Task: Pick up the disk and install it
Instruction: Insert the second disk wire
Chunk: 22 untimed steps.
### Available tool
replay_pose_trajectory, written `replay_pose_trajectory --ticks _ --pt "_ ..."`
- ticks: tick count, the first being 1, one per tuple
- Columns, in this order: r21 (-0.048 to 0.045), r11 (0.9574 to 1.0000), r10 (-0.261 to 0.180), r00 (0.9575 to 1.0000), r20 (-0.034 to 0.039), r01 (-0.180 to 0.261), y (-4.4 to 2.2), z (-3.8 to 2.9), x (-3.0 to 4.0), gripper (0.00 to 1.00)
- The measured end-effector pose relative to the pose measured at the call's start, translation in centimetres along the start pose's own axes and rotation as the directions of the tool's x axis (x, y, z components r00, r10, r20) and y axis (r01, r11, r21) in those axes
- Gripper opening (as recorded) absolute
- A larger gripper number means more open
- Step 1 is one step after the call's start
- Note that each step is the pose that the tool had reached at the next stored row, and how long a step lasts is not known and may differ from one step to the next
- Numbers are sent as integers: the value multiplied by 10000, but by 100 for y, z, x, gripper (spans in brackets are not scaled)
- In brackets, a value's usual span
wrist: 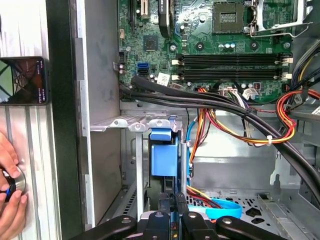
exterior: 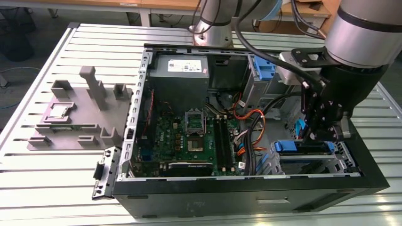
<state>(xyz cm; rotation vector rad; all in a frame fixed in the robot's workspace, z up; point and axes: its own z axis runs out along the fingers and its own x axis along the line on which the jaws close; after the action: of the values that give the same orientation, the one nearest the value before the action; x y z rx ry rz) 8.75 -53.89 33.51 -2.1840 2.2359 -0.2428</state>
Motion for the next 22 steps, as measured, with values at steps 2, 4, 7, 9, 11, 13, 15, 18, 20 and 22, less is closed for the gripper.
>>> replay_pose_trajectory --ticks 2,4,7,9,11,13,15,18,20,22 --pt "-1 10000 6 10000 36 -6 1 5 -1 16" --pt "-2 10000 8 10000 58 -8 1 11 -1 16" --pt "-4 10000 14 9999 114 -14 2 16 -1 16" --pt "-5 10000 22 9998 173 -21 2 18 -1 16" --pt "-6 10000 29 9998 207 -29 1 21 0 16" --pt "-7 10000 34 9998 211 -34 0 23 2 16" --pt "-8 10000 38 9998 208 -38 -1 24 4 16" --pt "-8 10000 43 9998 208 -43 -2 27 6 16" --pt "-8 10000 45 9998 208 -45 -6 30 7 16" --pt "-8 10000 49 9998 208 -49 -6 32 9 16"
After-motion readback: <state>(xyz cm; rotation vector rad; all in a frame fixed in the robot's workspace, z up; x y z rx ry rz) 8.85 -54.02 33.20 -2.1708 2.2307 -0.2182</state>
